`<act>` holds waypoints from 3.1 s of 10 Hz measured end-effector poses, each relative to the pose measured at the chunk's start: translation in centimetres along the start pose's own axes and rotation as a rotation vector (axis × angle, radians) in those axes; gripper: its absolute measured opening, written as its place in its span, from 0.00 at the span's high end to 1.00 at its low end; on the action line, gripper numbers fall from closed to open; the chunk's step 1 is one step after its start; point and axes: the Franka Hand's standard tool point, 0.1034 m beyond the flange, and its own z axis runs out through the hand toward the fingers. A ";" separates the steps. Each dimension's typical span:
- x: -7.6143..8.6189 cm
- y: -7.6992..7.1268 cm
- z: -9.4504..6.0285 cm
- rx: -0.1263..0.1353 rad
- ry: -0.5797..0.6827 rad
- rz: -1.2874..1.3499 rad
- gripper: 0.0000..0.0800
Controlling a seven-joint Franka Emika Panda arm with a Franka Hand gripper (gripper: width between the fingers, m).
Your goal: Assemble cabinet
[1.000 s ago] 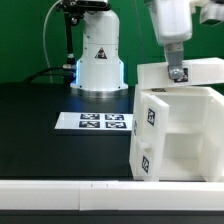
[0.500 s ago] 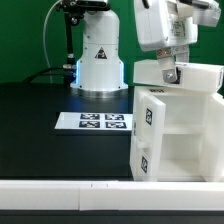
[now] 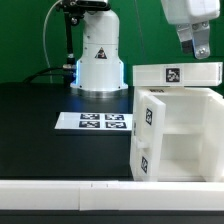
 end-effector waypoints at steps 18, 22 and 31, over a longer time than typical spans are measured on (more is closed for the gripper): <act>0.1 -0.2 0.4 -0.234 0.012 -2.268 0.00; 0.7 0.0 1.7 -0.242 0.007 -2.352 0.00; 1.8 -0.2 1.7 -0.201 0.076 -1.886 0.31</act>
Offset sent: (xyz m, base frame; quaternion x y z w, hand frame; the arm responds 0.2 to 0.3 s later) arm 0.0081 0.0001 0.0151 -0.0461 0.0084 -0.4059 0.9127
